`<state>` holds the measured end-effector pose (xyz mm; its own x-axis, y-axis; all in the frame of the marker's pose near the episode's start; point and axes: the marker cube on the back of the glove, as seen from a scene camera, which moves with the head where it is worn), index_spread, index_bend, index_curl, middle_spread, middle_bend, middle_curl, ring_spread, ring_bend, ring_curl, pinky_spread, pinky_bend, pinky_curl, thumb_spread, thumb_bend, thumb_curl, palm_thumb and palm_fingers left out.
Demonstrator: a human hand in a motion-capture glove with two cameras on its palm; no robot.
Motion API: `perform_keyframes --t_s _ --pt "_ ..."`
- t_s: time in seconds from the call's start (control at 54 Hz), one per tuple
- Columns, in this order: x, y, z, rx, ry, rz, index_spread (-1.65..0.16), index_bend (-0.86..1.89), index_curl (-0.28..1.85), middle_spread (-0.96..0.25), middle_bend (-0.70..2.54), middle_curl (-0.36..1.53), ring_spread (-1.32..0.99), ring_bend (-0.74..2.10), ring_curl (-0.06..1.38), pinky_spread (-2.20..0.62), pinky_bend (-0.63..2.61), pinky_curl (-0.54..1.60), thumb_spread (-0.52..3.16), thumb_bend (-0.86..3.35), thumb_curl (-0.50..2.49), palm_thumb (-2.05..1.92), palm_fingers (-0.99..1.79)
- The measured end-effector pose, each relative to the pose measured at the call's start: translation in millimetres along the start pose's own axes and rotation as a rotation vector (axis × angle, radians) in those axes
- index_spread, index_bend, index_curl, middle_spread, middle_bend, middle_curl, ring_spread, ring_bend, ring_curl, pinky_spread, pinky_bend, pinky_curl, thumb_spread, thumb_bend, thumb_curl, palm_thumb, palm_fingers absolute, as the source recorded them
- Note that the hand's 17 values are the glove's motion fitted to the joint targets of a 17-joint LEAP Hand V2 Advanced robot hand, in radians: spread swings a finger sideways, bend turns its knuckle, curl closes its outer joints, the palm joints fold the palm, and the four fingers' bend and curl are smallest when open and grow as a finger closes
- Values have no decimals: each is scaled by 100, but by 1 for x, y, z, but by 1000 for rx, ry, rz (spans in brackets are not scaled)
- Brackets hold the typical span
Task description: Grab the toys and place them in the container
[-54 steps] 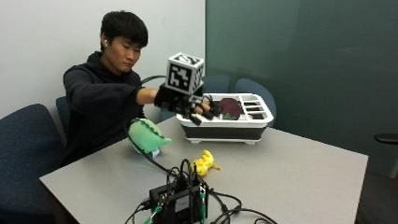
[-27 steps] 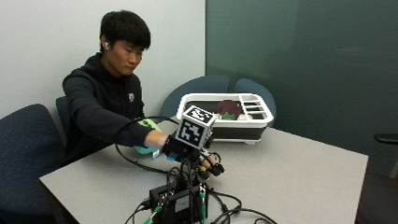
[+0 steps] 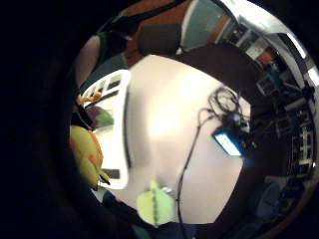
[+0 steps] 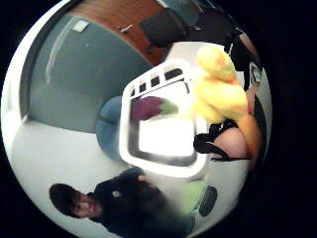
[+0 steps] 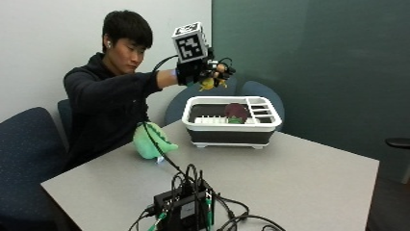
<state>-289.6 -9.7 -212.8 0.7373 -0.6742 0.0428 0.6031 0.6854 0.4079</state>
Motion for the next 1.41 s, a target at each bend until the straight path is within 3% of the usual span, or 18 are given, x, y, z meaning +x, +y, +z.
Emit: perform_keyframes --t_s 0.204,0.481,0.648,0.851,1.018,1.277,1.406 --pt "-133 -17 68 -130 50 -115 -16 106 74 -30 72 50 -31 22 12 -6 33 28 108 8 71 70 36" --pt "-164 -15 130 -323 -8 -117 -18 106 75 -24 64 51 -24 16 14 0 36 32 114 -6 64 48 16" --pt "-137 -10 102 -279 -49 -55 -16 82 66 -12 39 44 -15 22 17 3 50 35 110 -9 48 2 -3" --pt "-67 45 43 -316 23 -68 -24 56 55 -6 33 42 -11 23 20 3 50 36 114 -2 41 -1 -5" --pt "-24 102 32 -371 109 -145 -30 50 51 -6 25 40 -9 20 21 3 47 35 119 -1 39 3 -3" --pt "37 195 64 -676 126 -105 -32 28 45 -8 18 39 -8 18 23 3 50 36 121 -2 36 4 -10" --pt "41 242 95 -823 290 -23 -31 13 40 -6 10 35 -4 14 21 4 61 39 115 -2 36 2 -21"
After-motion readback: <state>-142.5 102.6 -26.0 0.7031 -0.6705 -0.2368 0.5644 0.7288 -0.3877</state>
